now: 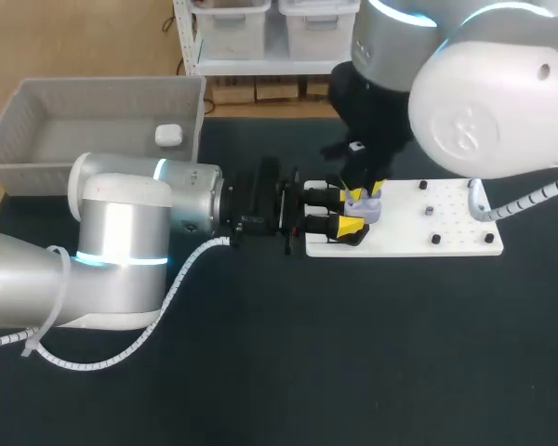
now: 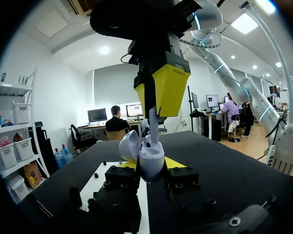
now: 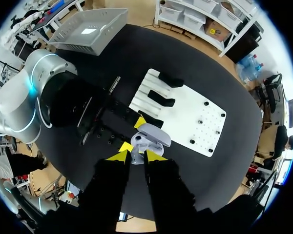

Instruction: Pick up each earbud case from the left stands, insert the matching earbuds, close the lid, and place the case in the box.

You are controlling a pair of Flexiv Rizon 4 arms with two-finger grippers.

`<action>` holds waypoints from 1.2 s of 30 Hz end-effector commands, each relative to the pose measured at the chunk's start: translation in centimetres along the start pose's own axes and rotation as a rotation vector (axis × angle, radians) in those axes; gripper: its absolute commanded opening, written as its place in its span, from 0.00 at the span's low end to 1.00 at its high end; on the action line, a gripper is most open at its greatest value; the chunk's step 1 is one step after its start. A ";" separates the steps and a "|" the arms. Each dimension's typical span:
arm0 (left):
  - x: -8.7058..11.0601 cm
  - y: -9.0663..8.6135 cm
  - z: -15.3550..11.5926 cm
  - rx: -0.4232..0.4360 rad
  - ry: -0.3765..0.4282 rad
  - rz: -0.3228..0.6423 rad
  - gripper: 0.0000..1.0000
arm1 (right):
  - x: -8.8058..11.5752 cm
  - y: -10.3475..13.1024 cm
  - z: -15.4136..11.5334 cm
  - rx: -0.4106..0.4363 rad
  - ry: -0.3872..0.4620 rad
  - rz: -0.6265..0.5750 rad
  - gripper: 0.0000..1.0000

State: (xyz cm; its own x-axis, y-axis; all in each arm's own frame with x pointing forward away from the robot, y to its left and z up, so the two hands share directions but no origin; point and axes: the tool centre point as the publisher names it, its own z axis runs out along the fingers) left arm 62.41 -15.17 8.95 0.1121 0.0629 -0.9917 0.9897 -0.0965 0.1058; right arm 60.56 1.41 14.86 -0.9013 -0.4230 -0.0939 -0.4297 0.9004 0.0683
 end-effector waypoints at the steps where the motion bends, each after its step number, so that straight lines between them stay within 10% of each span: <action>1: -0.1 -0.1 0.0 -0.006 0.002 0.001 0.00 | -0.2 0.1 0.3 0.003 0.002 -0.002 0.00; 36: -0.1 -0.1 0.0 -0.006 0.002 0.001 0.00 | -0.9 -0.4 1.5 -0.001 0.018 0.013 0.00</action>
State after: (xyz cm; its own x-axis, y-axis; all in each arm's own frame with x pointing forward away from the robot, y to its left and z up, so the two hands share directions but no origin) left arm 62.40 -15.18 8.95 0.1120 0.0629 -0.9917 0.9897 -0.0966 0.1057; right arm 61.41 1.55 13.56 -0.9076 -0.4125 -0.0779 -0.4176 0.9061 0.0680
